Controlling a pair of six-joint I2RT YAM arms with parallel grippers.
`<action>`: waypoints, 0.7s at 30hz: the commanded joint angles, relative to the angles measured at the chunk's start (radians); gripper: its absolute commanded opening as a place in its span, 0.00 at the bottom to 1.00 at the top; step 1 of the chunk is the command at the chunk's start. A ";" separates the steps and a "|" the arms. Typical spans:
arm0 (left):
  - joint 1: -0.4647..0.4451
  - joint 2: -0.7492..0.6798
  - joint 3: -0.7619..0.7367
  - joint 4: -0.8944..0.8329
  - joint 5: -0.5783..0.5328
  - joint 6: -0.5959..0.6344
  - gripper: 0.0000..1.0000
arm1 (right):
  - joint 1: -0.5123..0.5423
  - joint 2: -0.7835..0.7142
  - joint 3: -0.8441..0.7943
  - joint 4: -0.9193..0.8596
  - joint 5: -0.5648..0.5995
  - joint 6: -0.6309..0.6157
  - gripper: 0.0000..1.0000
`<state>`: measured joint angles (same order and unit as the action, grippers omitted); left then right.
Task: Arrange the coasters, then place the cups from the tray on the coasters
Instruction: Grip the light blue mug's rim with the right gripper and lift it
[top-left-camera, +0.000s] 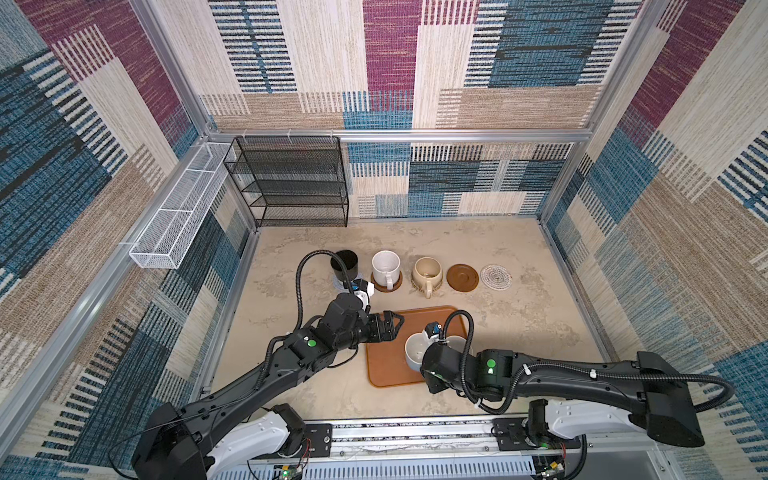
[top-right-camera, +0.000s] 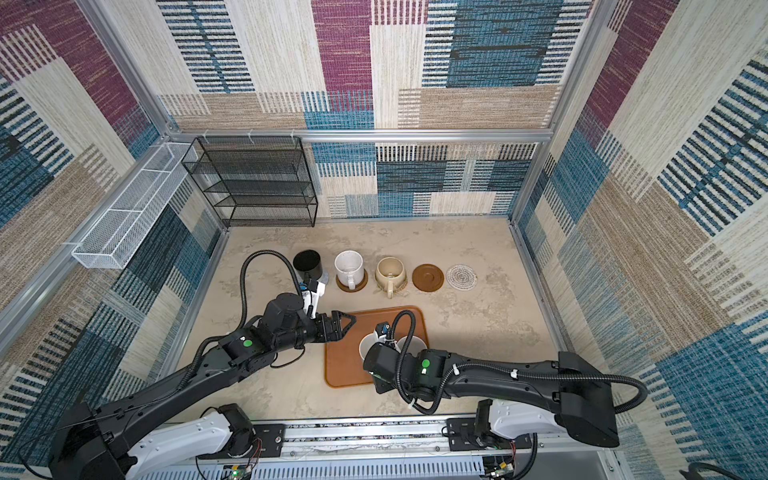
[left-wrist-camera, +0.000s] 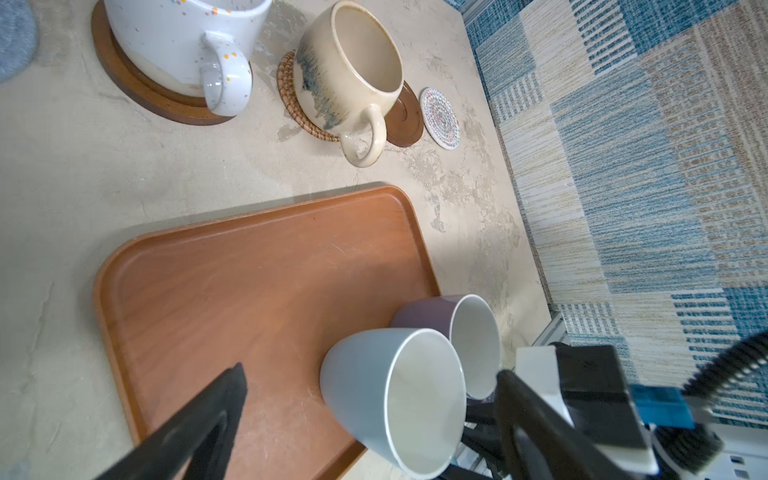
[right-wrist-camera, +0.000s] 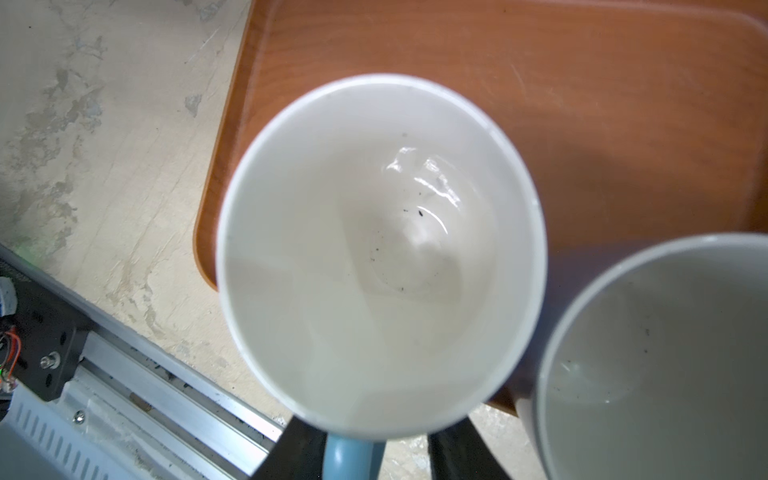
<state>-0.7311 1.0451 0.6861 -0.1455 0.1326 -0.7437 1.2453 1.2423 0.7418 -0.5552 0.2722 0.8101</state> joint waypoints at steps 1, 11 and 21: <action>0.009 -0.008 -0.007 0.031 0.002 -0.019 0.96 | 0.002 0.033 0.021 0.049 0.046 0.002 0.37; 0.024 -0.051 -0.043 0.061 0.015 -0.022 0.98 | 0.000 0.092 0.034 0.112 0.050 -0.039 0.23; 0.027 -0.053 -0.055 0.087 0.025 -0.027 0.98 | 0.001 0.087 0.057 0.103 0.100 -0.044 0.08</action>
<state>-0.7071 0.9947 0.6353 -0.0986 0.1436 -0.7555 1.2442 1.3342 0.7826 -0.4843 0.3241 0.7753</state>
